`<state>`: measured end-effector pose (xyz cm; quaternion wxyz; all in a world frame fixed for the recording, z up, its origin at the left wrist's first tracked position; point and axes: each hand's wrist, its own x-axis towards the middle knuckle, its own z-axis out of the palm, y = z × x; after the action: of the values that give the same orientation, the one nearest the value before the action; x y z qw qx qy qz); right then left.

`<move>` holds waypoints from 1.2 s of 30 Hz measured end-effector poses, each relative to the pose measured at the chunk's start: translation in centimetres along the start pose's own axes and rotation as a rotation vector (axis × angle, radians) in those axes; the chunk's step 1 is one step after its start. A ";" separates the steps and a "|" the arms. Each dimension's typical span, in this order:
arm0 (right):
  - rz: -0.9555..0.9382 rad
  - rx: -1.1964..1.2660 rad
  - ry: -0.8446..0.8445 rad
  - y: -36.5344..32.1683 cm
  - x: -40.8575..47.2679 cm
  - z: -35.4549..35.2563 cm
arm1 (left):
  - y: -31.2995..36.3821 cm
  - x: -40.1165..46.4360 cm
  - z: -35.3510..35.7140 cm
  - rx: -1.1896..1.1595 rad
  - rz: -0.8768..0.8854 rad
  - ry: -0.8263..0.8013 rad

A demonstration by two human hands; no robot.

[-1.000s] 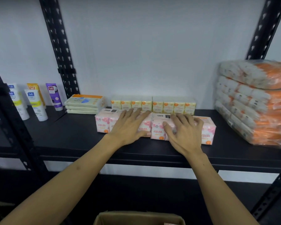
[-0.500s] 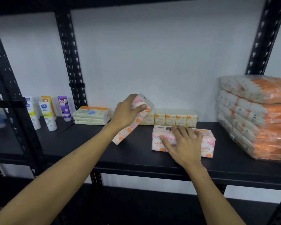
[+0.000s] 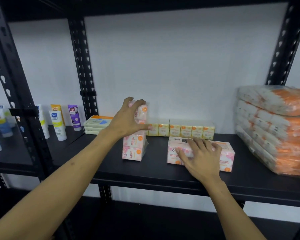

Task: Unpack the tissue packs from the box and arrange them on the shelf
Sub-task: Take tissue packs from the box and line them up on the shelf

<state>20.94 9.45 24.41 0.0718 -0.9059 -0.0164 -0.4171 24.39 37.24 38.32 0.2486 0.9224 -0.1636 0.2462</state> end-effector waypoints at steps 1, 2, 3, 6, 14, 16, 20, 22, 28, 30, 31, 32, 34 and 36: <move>-0.003 -0.001 -0.002 -0.1 -0.1 -0.1 | -0.3 -0.2 0.1 -0.029 -0.011 0.035; -0.008 -0.003 -0.004 -0.1 -0.2 -0.2 | -0.6 -0.4 0.2 -0.071 -0.023 0.081; -0.013 -0.007 -0.005 -0.1 -0.2 -0.2 | -1.0 -0.6 0.3 -0.115 -0.037 0.134; -0.026 -0.013 -0.001 -0.2 -0.3 -0.4 | -1.7 -1.4 0.6 -0.235 -0.080 0.296; -0.042 -0.079 -0.162 -0.2 -0.3 -1.1 | -4.6 -4.9 2.9 -0.456 -0.388 0.326; -0.049 -0.099 -0.217 -0.2 -0.2 -1.5 | -5.2 -6.3 4.3 -0.458 -0.454 0.285; 0.005 -0.078 -0.234 -0.8 0.1 -2.3 | -6.5 -8.0 6.1 -0.426 -0.565 0.198; 0.013 -0.051 -0.215 -0.6 0.4 -2.4 | -6.4 -8.2 6.1 -0.395 -0.558 0.171; 0.126 0.088 -0.161 -1.4 1.3 -3.5 | -6.4 -8.6 6.2 -0.443 -0.547 0.228; 0.196 0.172 -0.123 -2.0 1.8 -4.1 | -6.3 -8.6 6.3 -0.411 -0.563 0.259; 0.234 0.235 -0.113 -2.4 2.2 -4.4 | -6.2 -8.7 6.3 -0.390 -0.569 0.274; 0.269 0.312 -0.100 -2.8 2.6 -4.7 | -6.1 -8.7 6.3 -0.373 -0.570 0.287; 0.330 0.510 -0.067 -3.8 3.4 -5.4 | -5.9 -8.7 6.3 -0.361 -0.566 0.300; 0.376 0.729 -0.034 -5.0 3.7 -5.5 | -5.8 -8.7 6.3 -0.368 -0.560 0.295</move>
<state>18.76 13.50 31.36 0.4630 -0.8150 0.0017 -0.3484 21.97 40.16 26.75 0.4892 0.8258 0.0913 0.2653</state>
